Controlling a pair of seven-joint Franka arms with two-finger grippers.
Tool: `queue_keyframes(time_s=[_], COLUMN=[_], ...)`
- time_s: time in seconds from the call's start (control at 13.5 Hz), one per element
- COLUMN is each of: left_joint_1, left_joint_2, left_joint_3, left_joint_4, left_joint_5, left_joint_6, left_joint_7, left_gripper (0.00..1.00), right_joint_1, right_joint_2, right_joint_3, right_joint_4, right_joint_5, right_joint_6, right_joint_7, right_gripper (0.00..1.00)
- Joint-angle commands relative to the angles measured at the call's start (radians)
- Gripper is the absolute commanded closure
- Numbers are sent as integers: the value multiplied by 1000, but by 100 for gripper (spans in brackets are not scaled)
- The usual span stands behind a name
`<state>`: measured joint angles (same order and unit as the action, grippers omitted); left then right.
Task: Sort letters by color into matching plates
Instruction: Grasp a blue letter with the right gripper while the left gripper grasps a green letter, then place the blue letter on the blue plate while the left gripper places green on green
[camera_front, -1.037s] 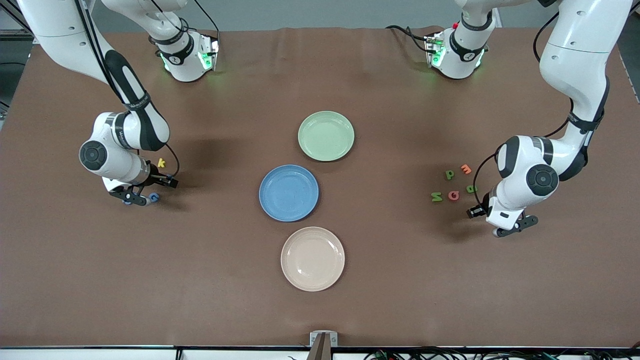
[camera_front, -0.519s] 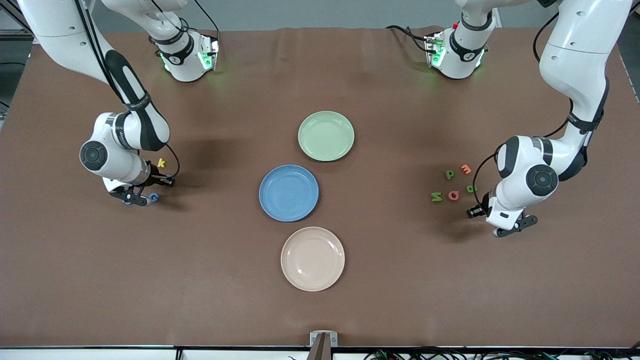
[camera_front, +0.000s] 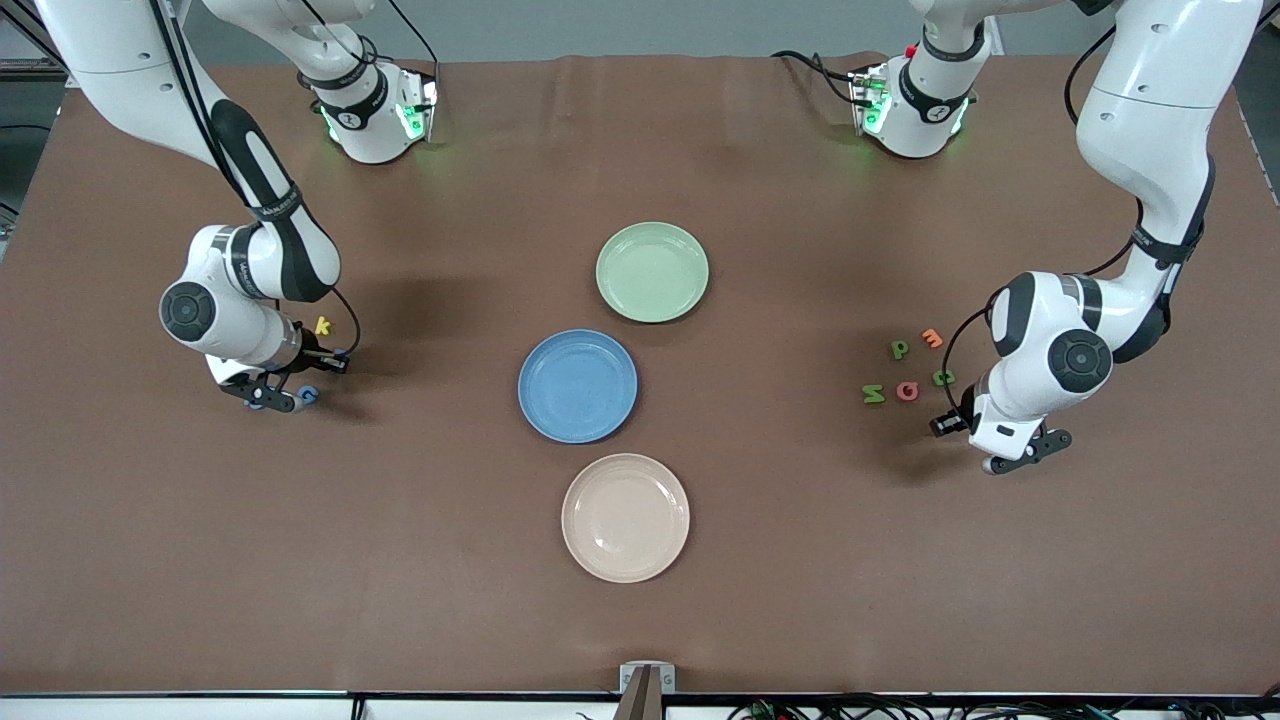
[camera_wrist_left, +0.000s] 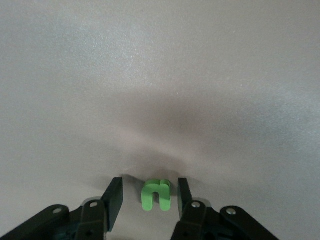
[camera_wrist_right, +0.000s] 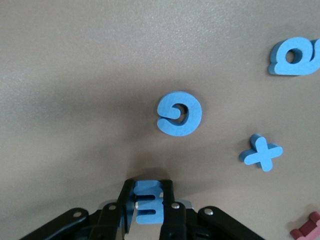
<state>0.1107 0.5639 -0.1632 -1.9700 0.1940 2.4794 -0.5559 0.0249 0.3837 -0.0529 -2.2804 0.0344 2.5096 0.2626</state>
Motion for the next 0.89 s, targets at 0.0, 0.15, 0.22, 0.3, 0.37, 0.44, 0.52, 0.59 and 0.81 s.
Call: queue_keyframes(time_s=[0.0, 0.15, 0.22, 0.3, 0.37, 0.44, 0.52, 0.59, 0.81], left_joint_1=[0, 0, 0, 0, 0, 1, 1, 1, 4], left_joint_2=[17, 19, 17, 17, 17, 16, 8, -4, -64], left_joint_3=[-2, -2, -2, -2, -2, -2, -2, -4, -54], left_joint_4=[10, 10, 10, 10, 10, 10, 10, 10, -1], left_joint_5=[-10, -10, -10, -10, -10, -10, -8, -8, -10], left_joint_6=[1, 3, 3, 3, 3, 3, 0, -7, -64], left_joint_7=[-12, -13, -13, -13, -13, -12, -9, -12, -27], left_gripper=[50, 54, 65, 84, 99, 100, 100, 100, 100], right_joint_1=[12, 33, 52, 68, 82, 98, 105, 116, 191], right_joint_2=[11, -12, -29, -52, -67, -74, -75, -77, -77], right_joint_3=[-4, -4, -4, -4, -4, -4, -4, -2, 1], right_joint_4=[5, 12, 16, 27, 47, 76, 105, 131, 176], right_joint_5=[12, 12, 12, 12, 12, 12, 13, 13, 42], right_joint_6=[-12, -52, -84, -127, -177, -233, -283, -325, -363], right_joint_7=[-14, -11, -2, 4, 9, 13, 23, 30, 111], right_gripper=[84, 84, 84, 84, 84, 84, 84, 84, 84])
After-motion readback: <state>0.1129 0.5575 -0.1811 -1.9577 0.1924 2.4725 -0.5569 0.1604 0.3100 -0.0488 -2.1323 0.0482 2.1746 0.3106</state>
